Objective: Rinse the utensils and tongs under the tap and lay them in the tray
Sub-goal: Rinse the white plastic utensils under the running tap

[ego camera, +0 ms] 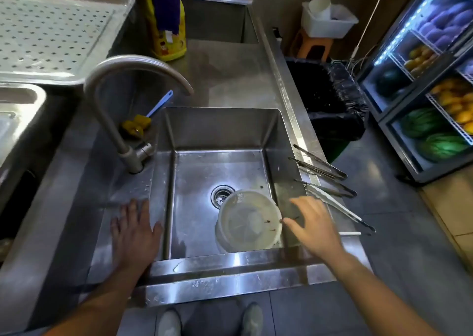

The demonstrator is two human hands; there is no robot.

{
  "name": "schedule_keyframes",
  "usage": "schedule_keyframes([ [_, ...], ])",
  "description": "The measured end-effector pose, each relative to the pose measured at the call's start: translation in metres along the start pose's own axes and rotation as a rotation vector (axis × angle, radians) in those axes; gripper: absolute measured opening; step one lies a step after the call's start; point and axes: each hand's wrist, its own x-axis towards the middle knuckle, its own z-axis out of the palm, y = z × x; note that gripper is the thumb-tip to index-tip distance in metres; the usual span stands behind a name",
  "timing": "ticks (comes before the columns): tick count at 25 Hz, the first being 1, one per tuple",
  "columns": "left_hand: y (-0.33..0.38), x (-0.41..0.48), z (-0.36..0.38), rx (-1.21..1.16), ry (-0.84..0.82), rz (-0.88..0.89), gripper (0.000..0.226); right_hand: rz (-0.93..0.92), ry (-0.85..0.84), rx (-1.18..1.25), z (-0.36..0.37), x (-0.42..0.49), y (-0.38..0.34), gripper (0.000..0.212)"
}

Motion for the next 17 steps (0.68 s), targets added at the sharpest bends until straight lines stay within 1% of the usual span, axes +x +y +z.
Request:
schedule_keyframes([
  [1, 0.001, 0.001, 0.0, -0.014, -0.001, -0.008, 0.07, 0.023, 0.001, -0.046, -0.009, 0.004, 0.014, 0.066],
  [2, 0.001, 0.001, -0.006, -0.003, -0.005, -0.015, 0.07, 0.09, -0.039, -0.106, -0.02, 0.006, 0.021, 0.083],
  [3, 0.0, 0.001, -0.004, 0.005, 0.031, -0.008, 0.069, 0.134, -0.083, -0.164, -0.028, 0.007, 0.035, 0.098],
  [4, -0.001, -0.001, -0.007, 0.02, 0.036, -0.017, 0.069, 0.17, -0.142, -0.209, -0.038, 0.006, 0.046, 0.109],
  [5, -0.001, -0.001, -0.005, 0.019, 0.056, -0.015, 0.069, 0.186, -0.2, -0.239, -0.041, 0.005, 0.056, 0.118],
  [7, 0.001, -0.003, -0.007, 0.011, 0.051, -0.013, 0.069, 0.202, -0.284, -0.265, -0.04, 0.0, 0.068, 0.128],
  [9, 0.0, -0.002, -0.008, 0.009, 0.049, -0.013, 0.069, 0.21, -0.313, -0.262, -0.036, -0.002, 0.079, 0.13],
  [14, 0.001, -0.001, -0.007, 0.002, 0.043, -0.018, 0.069, 0.167, -0.25, -0.201, -0.028, -0.004, 0.099, 0.113],
  [17, -0.001, -0.001, -0.007, 0.003, 0.05, -0.008, 0.07, 0.18, -0.23, -0.184, -0.026, -0.002, 0.105, 0.115],
])
